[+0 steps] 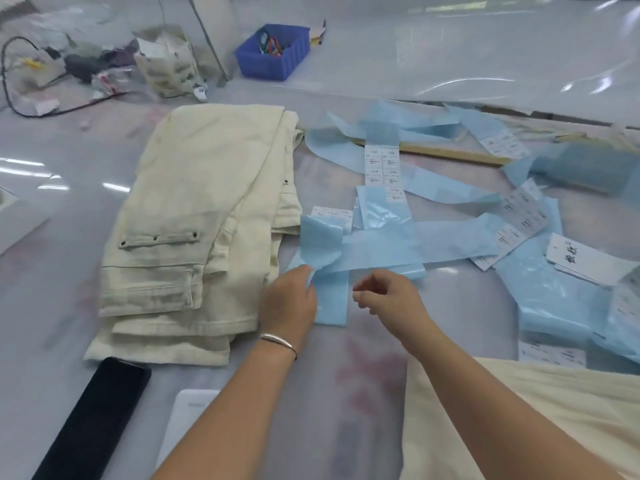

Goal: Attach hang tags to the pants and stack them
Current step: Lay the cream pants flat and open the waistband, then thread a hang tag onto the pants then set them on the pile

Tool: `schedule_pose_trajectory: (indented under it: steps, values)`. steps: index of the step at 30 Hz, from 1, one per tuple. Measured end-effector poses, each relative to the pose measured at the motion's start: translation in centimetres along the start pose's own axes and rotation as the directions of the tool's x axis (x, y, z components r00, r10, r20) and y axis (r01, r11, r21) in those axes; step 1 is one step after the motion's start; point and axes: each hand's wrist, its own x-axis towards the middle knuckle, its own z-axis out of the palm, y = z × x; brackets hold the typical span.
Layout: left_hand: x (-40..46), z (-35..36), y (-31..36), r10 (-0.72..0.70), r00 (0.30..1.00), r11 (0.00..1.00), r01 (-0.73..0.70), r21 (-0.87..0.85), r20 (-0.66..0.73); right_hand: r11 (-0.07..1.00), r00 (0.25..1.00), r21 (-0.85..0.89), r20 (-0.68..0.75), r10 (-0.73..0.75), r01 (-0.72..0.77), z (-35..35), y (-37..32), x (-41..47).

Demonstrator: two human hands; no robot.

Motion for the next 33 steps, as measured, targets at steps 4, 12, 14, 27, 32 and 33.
schedule_pose_trajectory:
  steps: [4, 12, 14, 27, 32, 33]
  values:
    - [-0.6, -2.0, 0.0, 0.226, 0.948, 0.967, -0.245, -0.063, -0.224, 0.950, 0.986, 0.263, 0.075, 0.152, -0.166, 0.8, -1.9, 2.0]
    - [-5.6, -0.6, -0.5, 0.441, 0.897, 0.891, -0.441, -0.113, -0.024, 0.696, 0.930, 0.618, 0.216, 0.297, -0.366, 2.1, -3.6, 4.4]
    - [-5.8, -0.7, -0.7, 0.431, 0.894, 0.902, -0.421, -0.096, 0.126, 0.675, 0.947, 0.665, 0.210, 0.243, -0.320, 2.0, -3.6, 4.8]
    - [3.2, -2.4, 1.8, 0.356, 0.884, 0.903, -0.408, -0.131, -0.301, 0.847, 0.974, 0.494, 0.198, 0.110, -0.196, 0.5, -2.8, 4.7]
    - [5.8, -1.6, 2.4, 0.436, 0.897, 0.889, -0.443, -0.120, -0.077, 0.893, 0.985, 0.417, 0.083, 0.150, -0.171, 0.3, -2.6, 5.0]
    - [6.1, -1.6, 2.3, 0.434, 0.900, 0.891, -0.437, -0.125, -0.046, 0.892, 0.986, 0.421, 0.078, 0.145, -0.165, 0.2, -2.6, 5.1]
